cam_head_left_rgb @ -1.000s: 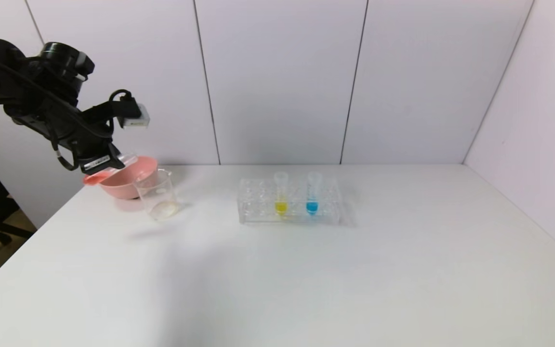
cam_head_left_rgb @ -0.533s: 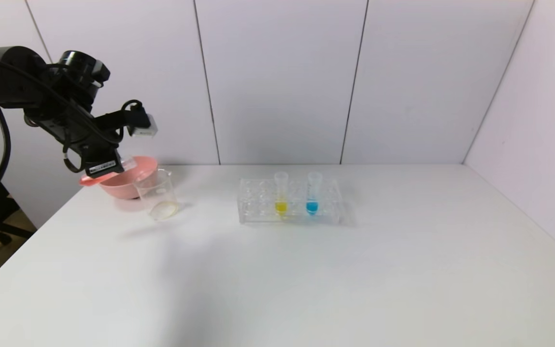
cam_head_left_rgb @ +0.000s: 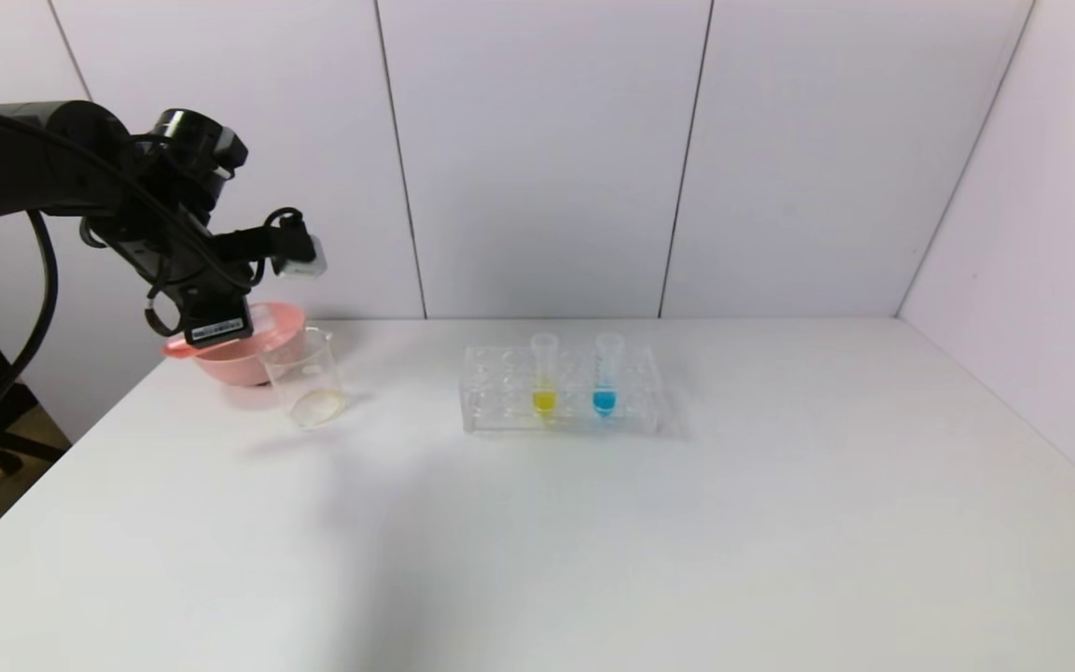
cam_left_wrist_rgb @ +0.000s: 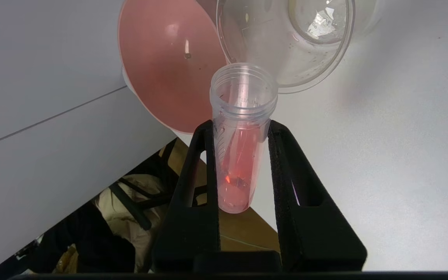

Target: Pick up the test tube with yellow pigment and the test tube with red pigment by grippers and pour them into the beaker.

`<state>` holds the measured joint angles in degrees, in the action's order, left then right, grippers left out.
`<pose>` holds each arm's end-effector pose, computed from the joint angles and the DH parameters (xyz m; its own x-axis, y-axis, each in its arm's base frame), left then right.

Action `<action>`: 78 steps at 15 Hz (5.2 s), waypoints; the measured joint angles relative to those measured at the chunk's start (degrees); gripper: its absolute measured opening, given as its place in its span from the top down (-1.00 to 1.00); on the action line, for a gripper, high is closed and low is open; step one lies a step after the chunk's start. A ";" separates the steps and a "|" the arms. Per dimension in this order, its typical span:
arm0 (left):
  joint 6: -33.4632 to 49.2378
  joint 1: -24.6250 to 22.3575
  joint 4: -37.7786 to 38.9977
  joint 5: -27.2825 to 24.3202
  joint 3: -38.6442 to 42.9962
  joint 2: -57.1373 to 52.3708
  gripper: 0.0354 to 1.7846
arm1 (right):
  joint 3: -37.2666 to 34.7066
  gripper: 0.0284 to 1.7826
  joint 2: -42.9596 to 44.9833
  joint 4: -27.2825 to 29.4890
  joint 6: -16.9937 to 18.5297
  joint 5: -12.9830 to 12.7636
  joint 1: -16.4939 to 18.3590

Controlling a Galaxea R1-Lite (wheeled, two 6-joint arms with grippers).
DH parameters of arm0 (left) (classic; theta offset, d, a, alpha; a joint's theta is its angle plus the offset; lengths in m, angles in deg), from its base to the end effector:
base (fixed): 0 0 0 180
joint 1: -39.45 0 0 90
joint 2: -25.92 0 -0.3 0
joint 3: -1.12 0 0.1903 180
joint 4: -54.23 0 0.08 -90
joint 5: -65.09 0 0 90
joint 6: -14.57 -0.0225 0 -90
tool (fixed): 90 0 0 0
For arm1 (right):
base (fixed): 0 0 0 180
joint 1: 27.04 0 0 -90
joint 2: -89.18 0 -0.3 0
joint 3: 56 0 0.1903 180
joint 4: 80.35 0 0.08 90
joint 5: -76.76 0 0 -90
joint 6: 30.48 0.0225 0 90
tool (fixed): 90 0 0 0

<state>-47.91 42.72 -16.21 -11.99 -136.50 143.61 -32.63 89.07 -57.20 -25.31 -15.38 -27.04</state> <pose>0.3828 -0.0168 0.2518 0.6316 0.1879 -0.7522 0.6434 0.4143 0.6437 -0.0227 -0.0008 0.0759 0.9993 -0.0373 0.0019 0.0370 0.9952 0.0902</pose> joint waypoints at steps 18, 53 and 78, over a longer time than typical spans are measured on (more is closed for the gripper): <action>-1.27 4.36 -2.38 15.58 -0.09 1.66 0.56 | 0.00 -0.92 0.00 -0.02 0.00 0.02 0.00; 59.83 -3.97 38.39 -14.41 27.08 -14.35 0.56 | 0.00 -0.92 0.00 -0.02 0.00 0.00 0.00; 66.91 -8.80 96.12 0.48 35.95 11.72 0.56 | 0.00 -0.92 0.00 -0.02 0.00 0.02 0.00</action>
<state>19.01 33.92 79.92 -11.51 -100.55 155.33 -32.63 89.07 -57.22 -25.31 -15.36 -27.04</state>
